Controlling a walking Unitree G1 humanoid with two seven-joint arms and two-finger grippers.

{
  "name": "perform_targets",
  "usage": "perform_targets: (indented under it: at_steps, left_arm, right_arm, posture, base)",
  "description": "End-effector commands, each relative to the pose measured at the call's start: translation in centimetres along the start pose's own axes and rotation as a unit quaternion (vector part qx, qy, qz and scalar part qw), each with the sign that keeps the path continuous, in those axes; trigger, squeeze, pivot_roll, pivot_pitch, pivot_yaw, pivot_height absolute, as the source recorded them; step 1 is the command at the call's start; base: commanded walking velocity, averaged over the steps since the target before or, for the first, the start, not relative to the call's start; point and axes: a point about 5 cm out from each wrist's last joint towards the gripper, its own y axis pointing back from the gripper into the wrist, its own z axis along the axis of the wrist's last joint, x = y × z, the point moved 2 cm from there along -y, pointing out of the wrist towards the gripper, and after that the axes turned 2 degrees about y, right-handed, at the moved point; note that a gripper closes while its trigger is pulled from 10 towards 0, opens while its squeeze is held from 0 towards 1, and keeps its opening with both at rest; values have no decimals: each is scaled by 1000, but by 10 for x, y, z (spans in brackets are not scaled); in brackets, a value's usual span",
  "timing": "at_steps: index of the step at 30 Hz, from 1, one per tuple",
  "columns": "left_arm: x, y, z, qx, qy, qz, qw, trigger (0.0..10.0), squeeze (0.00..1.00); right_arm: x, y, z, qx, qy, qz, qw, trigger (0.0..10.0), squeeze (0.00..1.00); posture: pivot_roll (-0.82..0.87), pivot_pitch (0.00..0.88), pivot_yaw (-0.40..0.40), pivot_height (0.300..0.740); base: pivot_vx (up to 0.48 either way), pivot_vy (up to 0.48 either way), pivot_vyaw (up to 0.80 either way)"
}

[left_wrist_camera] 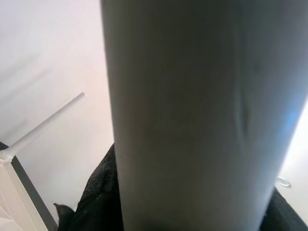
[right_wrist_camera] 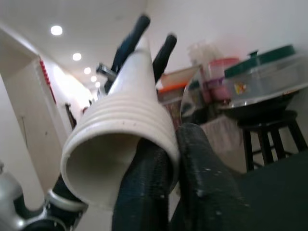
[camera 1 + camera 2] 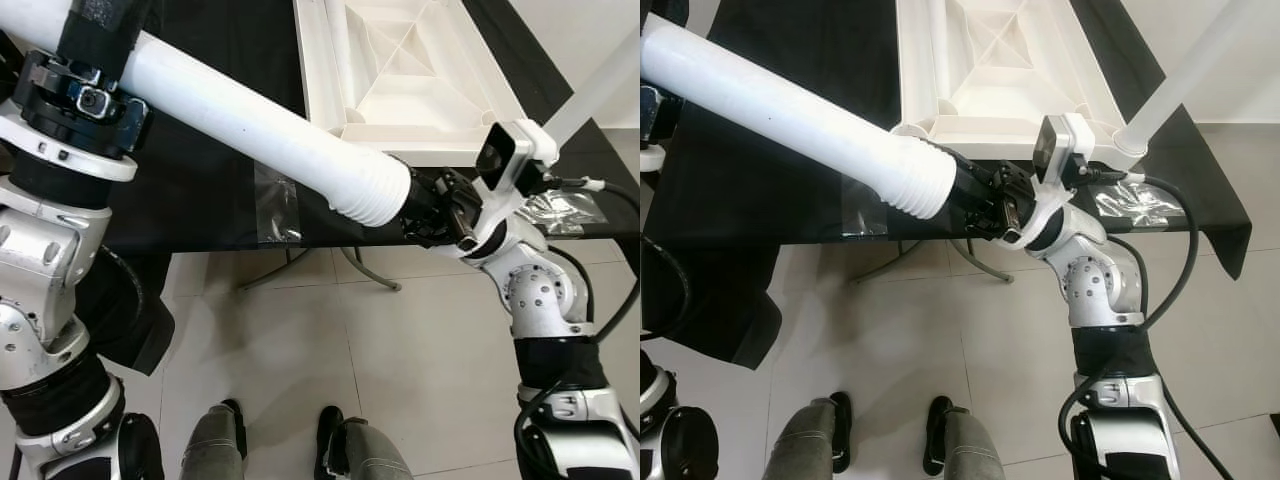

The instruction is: Building children table

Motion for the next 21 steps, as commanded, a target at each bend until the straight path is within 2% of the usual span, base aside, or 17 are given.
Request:
perform_targets:
  at_steps: [1,8,13,17,21]
  left_arm:
    - [-4,0,0,3,3,-13,1000,0,0]
    - [-3,-2,6,-2,-8,-11,1000,0,0]
    - [-3,-5,18,-11,-24,-14,1000,0,0]
    - [-3,-6,19,-12,-25,-15,1000,0,0]
    - [-2,-6,29,-20,-36,-13,999,0,0]
  right_arm:
    - [0,2,-5,13,-5,-11,1000,10000,1000]
    - [-5,12,-4,16,5,-38,999,10000,1000]
    - [-4,27,-2,29,5,-57,998,10000,1000]
    - [-4,30,-1,32,6,-61,998,10000,1000]
    - [-10,42,3,38,23,-100,994,10000,1000]
  posture:
    - [201,227,-95,740]
    - [198,226,-96,740]
    - [181,225,-99,740]
    - [180,224,-99,740]
    - [173,224,-101,740]
  base:
    - [0,0,0]
    - [0,0,0]
    - [0,0,0]
    - [0,0,0]
    - [0,0,0]
